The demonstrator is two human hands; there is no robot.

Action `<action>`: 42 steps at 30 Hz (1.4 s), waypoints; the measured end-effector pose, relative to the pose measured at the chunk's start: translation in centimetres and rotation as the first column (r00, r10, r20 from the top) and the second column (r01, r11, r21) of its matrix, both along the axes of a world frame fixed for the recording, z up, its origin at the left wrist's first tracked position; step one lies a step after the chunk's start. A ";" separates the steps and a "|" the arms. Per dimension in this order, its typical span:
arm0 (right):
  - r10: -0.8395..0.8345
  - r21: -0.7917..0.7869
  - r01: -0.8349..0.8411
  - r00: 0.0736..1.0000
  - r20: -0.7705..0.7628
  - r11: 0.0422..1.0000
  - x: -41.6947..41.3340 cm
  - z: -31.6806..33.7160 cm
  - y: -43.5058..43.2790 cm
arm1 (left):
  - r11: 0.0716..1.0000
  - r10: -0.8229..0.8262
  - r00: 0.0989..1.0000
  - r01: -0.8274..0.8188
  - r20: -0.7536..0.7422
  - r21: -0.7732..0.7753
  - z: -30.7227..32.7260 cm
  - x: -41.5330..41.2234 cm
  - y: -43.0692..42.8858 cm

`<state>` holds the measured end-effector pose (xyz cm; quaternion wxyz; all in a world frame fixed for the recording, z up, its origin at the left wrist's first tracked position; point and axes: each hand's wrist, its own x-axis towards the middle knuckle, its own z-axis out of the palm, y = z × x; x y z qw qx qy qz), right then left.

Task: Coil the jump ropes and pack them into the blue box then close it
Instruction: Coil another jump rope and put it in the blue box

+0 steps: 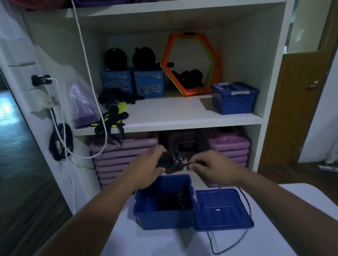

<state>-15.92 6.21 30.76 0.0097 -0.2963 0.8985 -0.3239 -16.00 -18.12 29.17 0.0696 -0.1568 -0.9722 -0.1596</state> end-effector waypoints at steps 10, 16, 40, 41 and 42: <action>0.100 -0.474 -0.009 0.981 0.166 0.881 -2.1 2.1 2.5 | 0.677 -0.544 0.802 0.245 0.247 0.694 4.6 5.1 1.2; 0.114 -0.615 0.200 0.894 0.432 0.763 0.1 -3.6 -0.5 | 0.496 -0.367 0.927 0.127 0.074 0.859 4.2 4.5 1.9; 0.030 -0.242 -0.032 0.999 -0.013 0.970 -2.2 2.1 1.6 | 0.743 -0.468 0.821 0.164 0.329 0.649 1.9 3.9 1.2; 0.040 -0.342 -0.024 0.998 0.039 0.940 -2.2 1.8 1.8 | 0.692 -0.493 0.812 0.148 0.313 0.707 2.3 4.2 1.2; 0.056 -0.428 -0.015 0.995 0.084 0.903 -2.2 1.5 1.9 | 0.662 -0.502 0.813 0.141 0.295 0.737 2.6 4.4 1.2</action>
